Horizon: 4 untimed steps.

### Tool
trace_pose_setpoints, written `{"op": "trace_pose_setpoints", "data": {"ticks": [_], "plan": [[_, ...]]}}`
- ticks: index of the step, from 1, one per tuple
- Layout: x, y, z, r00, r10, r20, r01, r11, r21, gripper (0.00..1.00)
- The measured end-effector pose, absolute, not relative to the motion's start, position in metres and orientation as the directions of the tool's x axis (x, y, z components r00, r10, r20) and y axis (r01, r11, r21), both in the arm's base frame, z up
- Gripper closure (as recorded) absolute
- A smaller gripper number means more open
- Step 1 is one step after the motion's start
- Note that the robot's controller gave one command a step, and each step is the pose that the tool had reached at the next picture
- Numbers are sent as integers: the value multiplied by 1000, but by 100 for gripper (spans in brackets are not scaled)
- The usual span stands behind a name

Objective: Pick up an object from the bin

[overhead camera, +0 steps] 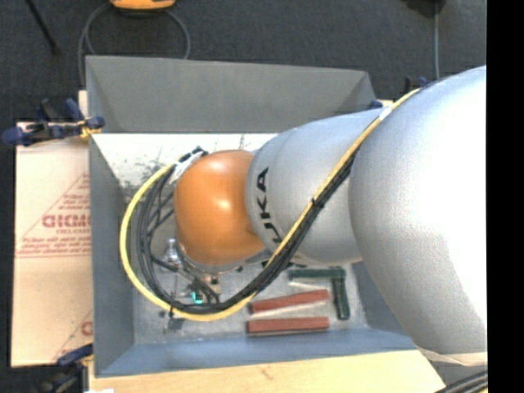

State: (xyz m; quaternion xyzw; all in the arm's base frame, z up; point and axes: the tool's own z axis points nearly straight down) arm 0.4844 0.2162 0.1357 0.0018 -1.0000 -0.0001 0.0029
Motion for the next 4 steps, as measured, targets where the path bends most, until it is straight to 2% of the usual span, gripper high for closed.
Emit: {"op": "trace_pose_setpoints", "data": {"ticks": [1,2,3,4], "plan": [[487,216,139,-1000,-1,-1,-1,1000,2,0],[510,178,95,-1000,19,-8,19,1000,5,0],[516,166,80,-999,33,-5,33,999,3,0],[516,165,80,-999,53,-6,53,999,4,0]]}}
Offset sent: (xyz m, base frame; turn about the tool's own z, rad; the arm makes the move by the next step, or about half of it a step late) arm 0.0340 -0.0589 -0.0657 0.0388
